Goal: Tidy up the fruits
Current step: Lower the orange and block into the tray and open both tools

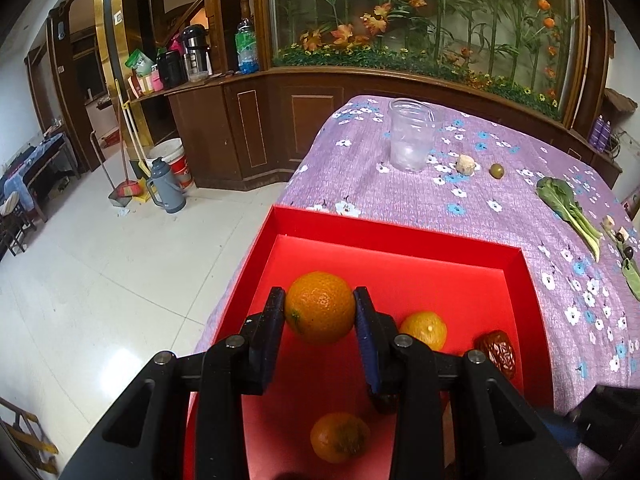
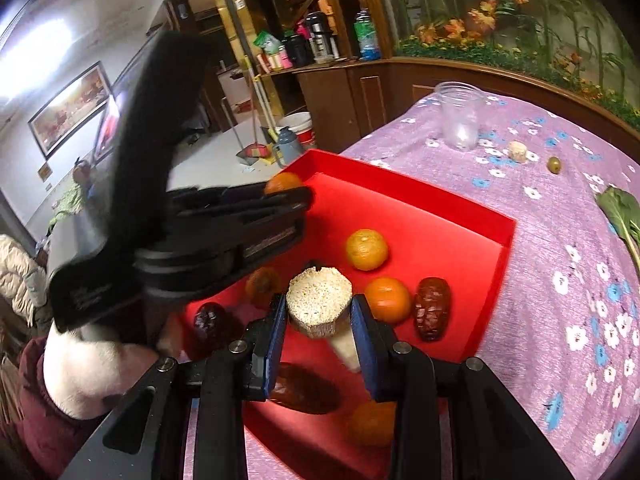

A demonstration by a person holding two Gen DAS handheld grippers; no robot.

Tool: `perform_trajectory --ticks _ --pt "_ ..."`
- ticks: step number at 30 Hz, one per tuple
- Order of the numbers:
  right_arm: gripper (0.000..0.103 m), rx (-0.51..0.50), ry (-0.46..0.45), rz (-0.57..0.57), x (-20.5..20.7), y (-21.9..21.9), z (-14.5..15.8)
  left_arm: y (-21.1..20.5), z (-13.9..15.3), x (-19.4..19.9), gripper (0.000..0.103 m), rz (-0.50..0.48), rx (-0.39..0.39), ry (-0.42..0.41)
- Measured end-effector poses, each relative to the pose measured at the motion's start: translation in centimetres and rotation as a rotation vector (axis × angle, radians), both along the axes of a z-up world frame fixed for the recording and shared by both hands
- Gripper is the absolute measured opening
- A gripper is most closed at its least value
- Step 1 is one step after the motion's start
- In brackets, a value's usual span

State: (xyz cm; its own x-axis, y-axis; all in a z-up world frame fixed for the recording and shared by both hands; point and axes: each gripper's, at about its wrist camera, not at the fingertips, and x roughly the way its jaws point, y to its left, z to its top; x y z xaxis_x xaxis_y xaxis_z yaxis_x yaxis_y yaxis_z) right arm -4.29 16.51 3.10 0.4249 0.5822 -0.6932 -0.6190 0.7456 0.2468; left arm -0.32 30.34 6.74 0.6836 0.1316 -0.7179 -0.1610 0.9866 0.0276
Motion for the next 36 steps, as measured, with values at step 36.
perform_trajectory --ticks 36 --pt "0.037 -0.081 -0.008 0.076 0.2 4.7 -2.9 -0.3 -3.2 7.1 0.045 -0.102 -0.074 0.222"
